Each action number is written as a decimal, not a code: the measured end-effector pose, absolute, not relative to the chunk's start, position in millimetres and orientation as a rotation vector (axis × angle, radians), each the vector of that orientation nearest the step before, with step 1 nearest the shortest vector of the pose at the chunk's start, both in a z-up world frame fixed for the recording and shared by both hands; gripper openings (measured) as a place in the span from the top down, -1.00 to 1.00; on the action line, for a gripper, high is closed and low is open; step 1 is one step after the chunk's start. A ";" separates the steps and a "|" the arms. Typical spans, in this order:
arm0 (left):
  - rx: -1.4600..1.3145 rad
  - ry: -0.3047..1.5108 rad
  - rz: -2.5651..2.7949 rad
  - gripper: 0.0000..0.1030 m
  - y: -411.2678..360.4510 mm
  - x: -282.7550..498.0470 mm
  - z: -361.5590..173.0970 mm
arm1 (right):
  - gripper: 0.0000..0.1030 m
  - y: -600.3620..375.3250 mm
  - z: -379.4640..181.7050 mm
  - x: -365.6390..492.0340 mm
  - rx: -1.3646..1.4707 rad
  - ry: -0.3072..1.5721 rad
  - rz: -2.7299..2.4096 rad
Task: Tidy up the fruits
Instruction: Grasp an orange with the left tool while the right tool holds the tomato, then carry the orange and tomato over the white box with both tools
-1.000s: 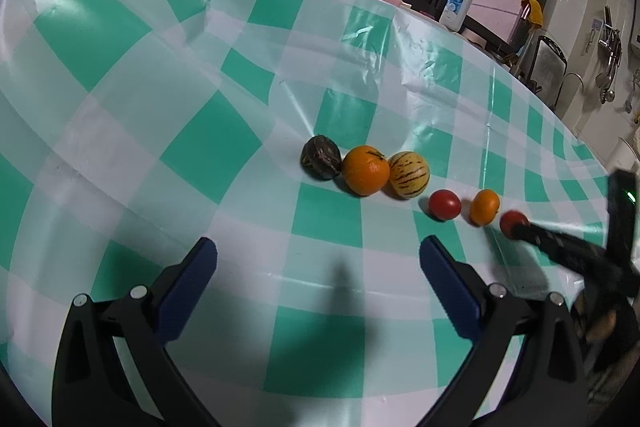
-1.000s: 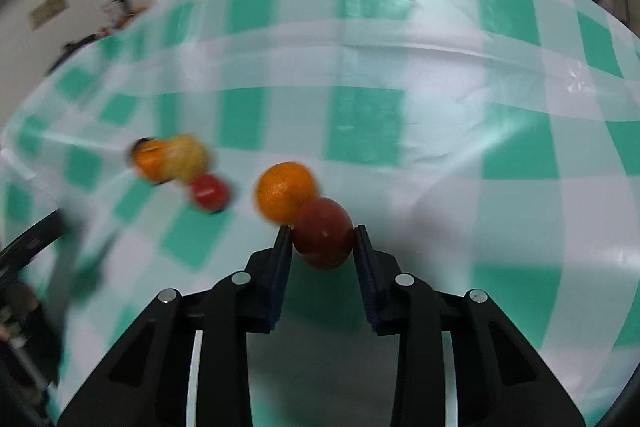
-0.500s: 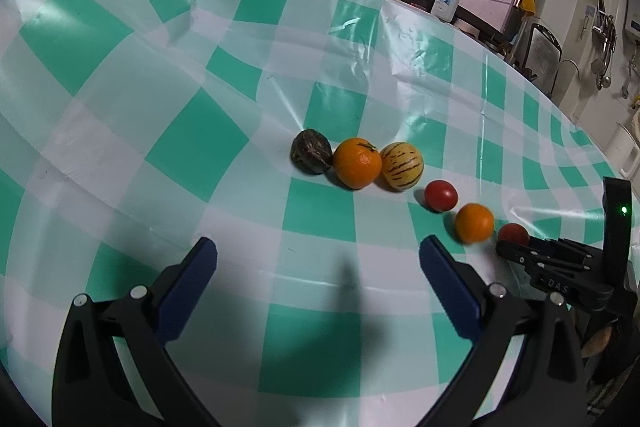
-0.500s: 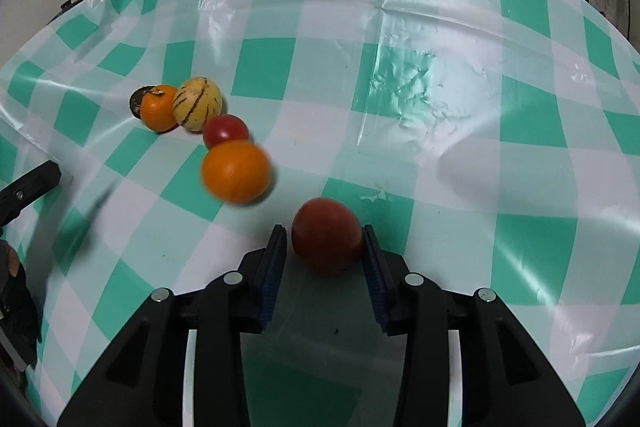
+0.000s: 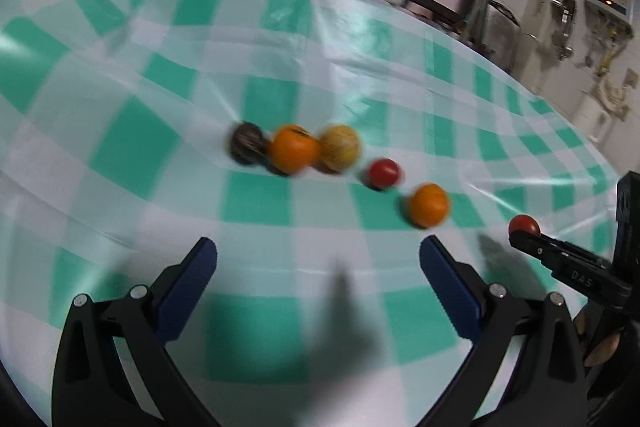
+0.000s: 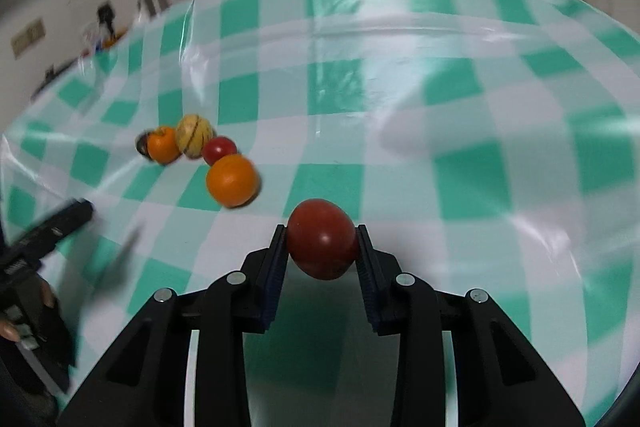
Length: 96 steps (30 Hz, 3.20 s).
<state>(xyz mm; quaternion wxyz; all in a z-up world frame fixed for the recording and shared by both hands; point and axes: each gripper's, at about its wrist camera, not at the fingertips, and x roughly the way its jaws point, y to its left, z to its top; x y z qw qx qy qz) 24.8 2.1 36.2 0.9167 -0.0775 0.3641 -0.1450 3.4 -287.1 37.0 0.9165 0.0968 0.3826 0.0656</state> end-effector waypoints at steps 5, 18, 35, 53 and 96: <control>-0.144 0.873 -0.379 -0.97 -46.5 33.6 26.8 | 0.35 -307.4 26.8 -22.2 0.308 0.793 0.132; 0.010 0.905 -0.213 0.08 -139.5 98.3 10.2 | 0.35 -319.3 22.4 -22.6 0.412 0.778 0.185; -0.191 0.742 -0.164 0.20 -36.3 11.1 33.8 | 0.35 -321.7 22.4 -24.0 0.427 0.772 0.186; -0.247 0.692 -0.153 0.19 -20.4 6.0 36.4 | 0.35 -321.9 18.7 -18.8 0.437 0.799 0.177; 0.297 0.655 -0.749 0.19 -215.8 -218.1 54.9 | 0.35 -428.8 26.1 -307.3 0.478 0.620 -0.108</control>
